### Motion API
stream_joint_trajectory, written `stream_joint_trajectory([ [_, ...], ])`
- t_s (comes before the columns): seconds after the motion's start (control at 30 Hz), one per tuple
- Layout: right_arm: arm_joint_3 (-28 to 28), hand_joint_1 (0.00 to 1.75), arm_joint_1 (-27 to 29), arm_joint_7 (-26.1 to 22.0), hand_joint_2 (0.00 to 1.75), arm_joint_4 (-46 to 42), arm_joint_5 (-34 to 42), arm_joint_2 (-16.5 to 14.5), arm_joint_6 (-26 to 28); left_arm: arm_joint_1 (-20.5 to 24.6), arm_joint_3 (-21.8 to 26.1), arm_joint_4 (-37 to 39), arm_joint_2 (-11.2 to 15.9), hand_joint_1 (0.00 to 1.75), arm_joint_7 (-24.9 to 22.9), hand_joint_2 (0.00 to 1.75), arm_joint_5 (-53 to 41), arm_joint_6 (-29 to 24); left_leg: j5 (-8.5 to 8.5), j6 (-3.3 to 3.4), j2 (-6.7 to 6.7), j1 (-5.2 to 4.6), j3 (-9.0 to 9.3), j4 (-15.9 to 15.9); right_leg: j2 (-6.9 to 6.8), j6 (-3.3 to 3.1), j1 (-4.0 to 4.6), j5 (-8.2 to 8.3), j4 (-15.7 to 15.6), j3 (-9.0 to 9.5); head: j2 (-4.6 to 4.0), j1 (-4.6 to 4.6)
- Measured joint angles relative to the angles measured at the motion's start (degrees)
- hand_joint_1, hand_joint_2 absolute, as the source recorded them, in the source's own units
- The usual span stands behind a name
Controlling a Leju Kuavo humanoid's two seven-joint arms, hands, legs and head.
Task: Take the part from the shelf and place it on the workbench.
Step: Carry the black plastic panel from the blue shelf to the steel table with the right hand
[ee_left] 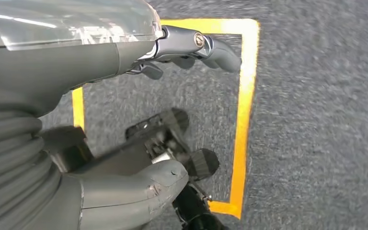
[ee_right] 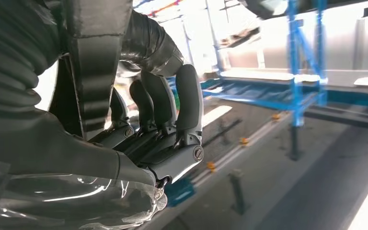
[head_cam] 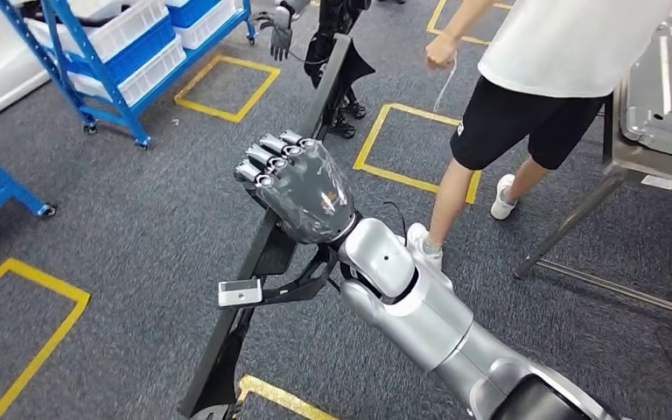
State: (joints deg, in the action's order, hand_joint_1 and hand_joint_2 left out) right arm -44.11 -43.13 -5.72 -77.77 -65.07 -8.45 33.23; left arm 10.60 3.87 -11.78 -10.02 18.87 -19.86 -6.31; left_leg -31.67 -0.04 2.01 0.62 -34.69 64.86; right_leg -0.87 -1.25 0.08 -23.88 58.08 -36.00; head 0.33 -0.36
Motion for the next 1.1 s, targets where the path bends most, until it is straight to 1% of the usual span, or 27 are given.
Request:
stream_joint_trajectory([
  [0.07,0.0,1.41,0.2,0.0,1.75,0.0,-0.1,-0.2,0.0,-0.3,0.0,0.0,0.1,0.0,0.0,1.75,-0.1,-0.1,-2.84,-0.2,-1.35,0.02,-3.33,7.0,1.64,-0.25,-0.01,0.03,0.2,-0.05,0.0,0.0],
  [0.1,0.0,1.41,0.3,0.0,1.75,0.0,-0.1,-0.2,0.0,-0.4,0.0,0.0,0.2,0.0,-0.1,1.75,-0.2,-0.3,-3.01,-0.27,-1.5,0.05,-4.43,8.9,2.56,-0.27,-0.03,0.01,0.3,-0.1,0.0,-0.01],
  [0.13,0.0,1.41,0.3,0.1,1.75,0.0,-0.1,-0.2,0.0,-0.4,0.0,0.0,0.2,0.0,-0.1,1.75,-0.3,-0.4,-2.08,-0.3,-1.57,0.11,-4.62,8.8,3.47,-0.23,-0.1,-0.03,0.5,-0.15,0.0,-0.02],
  [0.17,0.0,1.41,0.4,0.1,1.75,0.0,-0.1,-0.2,0.0,-0.4,0.0,0.0,0.3,0.0,-0.1,1.75,-0.4,-0.5,-0.21,-0.32,-1.77,0.22,-3.83,6.5,4.37,-0.14,-0.2,-0.1,0.8,-0.19,0.0,-0.02],
  [0.2,0.0,1.41,0.4,0.1,1.75,-0.1,-0.1,-0.3,0.0,-0.4,0.0,0.0,0.3,0.0,-0.1,1.75,-0.5,-0.6,1.96,-0.33,-2.54,0.42,-2.39,2.9,5.23,0.04,-0.32,-0.22,1.0,-0.25,0.0,-0.02],
  [0.23,0.0,1.41,0.3,0.1,1.75,-0.1,-0.2,-0.3,0.0,-0.3,0.0,0.0,0.4,0.0,0.0,1.75,-0.6,-0.6,3.49,-0.35,-3.92,0.62,-0.92,-0.7,6.03,0.31,-0.35,-0.34,1.4,-0.42,0.0,-0.02],
  [0.27,0.0,1.41,0.3,0.2,1.75,-0.2,-0.2,-0.4,0.0,-0.3,0.0,0.0,0.4,0.0,0.0,1.75,-0.7,-0.6,4.41,-0.32,-5.16,0.78,0.18,-3.2,6.75,0.63,-0.4,-0.36,1.6,-0.68,0.0,-0.01],
  [0.3,0.0,1.41,0.3,0.2,1.75,-0.2,-0.3,-0.4,0.0,-0.3,0.1,0.0,0.5,0.0,0.0,1.75,-0.7,-0.7,4.61,-0.23,-6.12,0.82,0.72,-4.6,7.38,0.98,-0.47,-0.3,1.8,-0.99,0.0,-0.01],
  [0.33,0.0,1.41,0.3,0.2,1.75,-0.3,-0.3,-0.4,0.0,-0.3,0.1,0.0,0.5,0.0,0.0,1.75,-0.7,-0.7,4.46,-0.04,-6.37,0.72,0.84,-4.8,8.0,1.35,-0.55,-0.12,1.8,-1.26,0.0,-0.02],
  [0.37,0.0,1.41,0.3,0.3,1.75,-0.3,-0.3,-0.4,0.0,-0.2,0.1,0.0,0.5,0.0,0.0,1.75,-0.8,-0.7,4.61,0.28,-5.82,0.67,0.85,-4.9,8.61,1.74,-0.65,0.11,1.7,-1.45,0.0,-0.01],
  [0.4,0.1,1.41,0.3,0.3,1.75,-0.3,-0.3,-0.4,0.0,-0.1,0.1,0.0,0.5,0.0,0.0,1.75,-0.8,-0.7,4.83,0.69,-5.16,0.67,0.89,-5.1,8.48,2.04,-0.69,0.09,1.8,-1.61,0.0,-0.02],
  [0.43,0.2,1.41,0.3,0.3,1.75,-0.3,-0.3,-0.4,0.0,0.0,0.1,0.0,0.5,0.0,0.0,1.75,-0.8,-0.7,5.09,1.17,-4.49,0.69,0.96,-5.4,7.39,2.29,-0.59,-0.4,2.4,-2.01,0.0,0.03],
  [0.47,0.3,1.41,0.2,0.3,1.75,-0.4,-0.3,-0.3,0.0,0.1,0.1,0.0,0.5,0.0,0.0,1.75,-0.9,-0.7,5.32,1.65,-3.76,0.68,1.02,-5.7,5.78,2.48,-0.45,-1.5,4.1,-2.85,0.0,0.05],
  [0.53,0.3,1.41,0.1,0.3,1.75,-0.5,-0.3,-0.3,0.0,0.0,0.1,0.0,0.6,0.0,-0.1,1.75,-0.9,-0.7,5.47,2.25,-2.26,0.42,1.04,-6.0,2.39,2.7,-0.36,-4.98,10.4,-5.82,0.0,0.11],
  [0.57,0.4,1.41,0.2,0.3,1.75,-0.5,-0.3,-0.3,0.0,-0.1,0.1,0.0,0.7,0.0,-0.2,1.75,-1.0,-0.7,5.44,2.37,-1.41,0.28,1.0,-6.0,1.77,2.79,-0.42,-6.42,13.8,-7.44,0.0,0.08],
  [0.6,0.4,1.41,0.2,0.3,1.75,-0.5,-0.3,-0.2,0.0,-0.2,0.1,0.0,0.7,0.0,-0.2,1.75,-1.1,-0.7,5.41,2.41,-0.55,0.19,0.98,-6.0,1.47,2.82,-0.48,-7.05,16.0,-8.45,0.0,0.1],
  [0.63,0.4,1.41,0.2,0.3,1.75,-0.5,-0.3,-0.2,0.0,-0.2,0.1,0.0,0.8,0.0,-0.3,1.75,-1.1,-0.7,5.36,2.43,0.3,0.1,0.97,-6.0,1.29,2.79,-0.5,-6.72,16.5,-8.53,0.0,0.09],
  [0.67,0.5,1.41,0.2,0.3,1.75,-0.5,-0.3,-0.2,0.0,-0.2,0.1,0.0,0.8,0.0,-0.4,1.75,-1.2,-0.7,5.3,2.42,1.08,0.04,1.0,-6.0,1.04,2.68,-0.48,-5.48,14.8,-7.49,0.0,0.1],
  [0.7,0.6,1.41,0.2,0.3,1.75,-0.5,-0.3,-0.2,0.0,-0.1,0.1,0.0,0.8,0.0,-0.4,1.75,-1.2,-0.7,5.21,2.37,1.77,-0.03,1.09,-6.0,0.41,2.46,-0.38,-3.74,11.4,-5.48,0.0,0.11],
  [0.77,0.8,1.41,0.1,0.4,1.75,-0.7,-0.4,-0.2,0.0,0.0,0.1,0.0,0.8,0.0,-0.5,1.75,-1.3,-0.7,4.96,2.11,2.94,-0.25,1.31,-5.9,-2.36,1.75,0.32,-1.49,4.2,-1.49,0.0,0.09],
  [0.83,1.1,1.41,-0.1,0.5,1.75,-0.9,-0.8,-0.2,0.0,0.1,0.1,0.0,0.9,0.0,-0.5,1.75,-1.6,-0.7,4.67,1.66,4.1,-0.51,1.53,-5.9,-3.66,1.13,1.01,-1.18,1.2,-0.1,0.0,0.08],
  [0.9,1.5,1.41,-0.1,0.6,1.75,-1.0,-1.0,-0.2,0.1,0.2,0.1,0.0,1.0,0.0,-0.6,1.75,-1.8,-0.7,4.29,1.13,5.18,-0.57,1.8,-5.9,-2.19,0.67,0.92,-0.93,0.8,-0.01,0.0,0.08],
  [0.93,1.6,1.41,-0.1,0.6,1.75,-1.0,-1.0,-0.2,0.1,0.4,0.1,0.0,1.0,0.0,-0.6,1.75,-1.9,-0.7,3.75,0.89,4.65,-0.47,1.79,-5.5,-1.48,0.38,0.69,-0.76,0.5,0.17,0.0,0.08],
  [1.0,1.8,1.41,-0.3,0.8,1.75,-1.1,-1.0,-0.2,0.1,0.5,0.1,0.0,1.0,0.0,-0.5,1.75,-1.9,-0.7,1.16,0.47,1.68,-0.18,0.29,-1.5,-0.14,-0.29,0.15,-0.37,0.0,0.55,0.0,0.05],
  [1.03,1.8,1.41,-0.3,0.8,1.75,-1.1,-1.0,-0.3,0.1,0.5,0.1,0.0,1.1,0.0,-0.6,1.75,-1.9,-0.7,-0.66,0.28,-0.07,-0.05,-1.34,2.2,0.62,-0.48,0.09,-0.31,0.0,0.56,0.0,0.04],
  [1.07,1.8,1.41,-0.2,0.9,1.75,-1.1,-1.1,-0.3,0.1,0.4,0.1,0.0,1.2,0.0,-0.6,1.75,-1.9,-0.7,-2.24,0.1,-1.02,0.05,-3.23,6.2,1.42,-0.59,0.05,-0.29,0.0,0.55,0.0,0.03],
  [1.1,1.8,1.41,-0.1,0.9,1.75,-1.1,-1.1,-0.3,0.1,0.2,0.1,0.0,1.2,0.0,-0.7,1.75,-1.9,-0.7,-3.01,-0.07,-1.41,0.13,-4.81,9.2,2.32,-0.59,0.01,-0.3,0.1,0.54,0.0,0.04],
])
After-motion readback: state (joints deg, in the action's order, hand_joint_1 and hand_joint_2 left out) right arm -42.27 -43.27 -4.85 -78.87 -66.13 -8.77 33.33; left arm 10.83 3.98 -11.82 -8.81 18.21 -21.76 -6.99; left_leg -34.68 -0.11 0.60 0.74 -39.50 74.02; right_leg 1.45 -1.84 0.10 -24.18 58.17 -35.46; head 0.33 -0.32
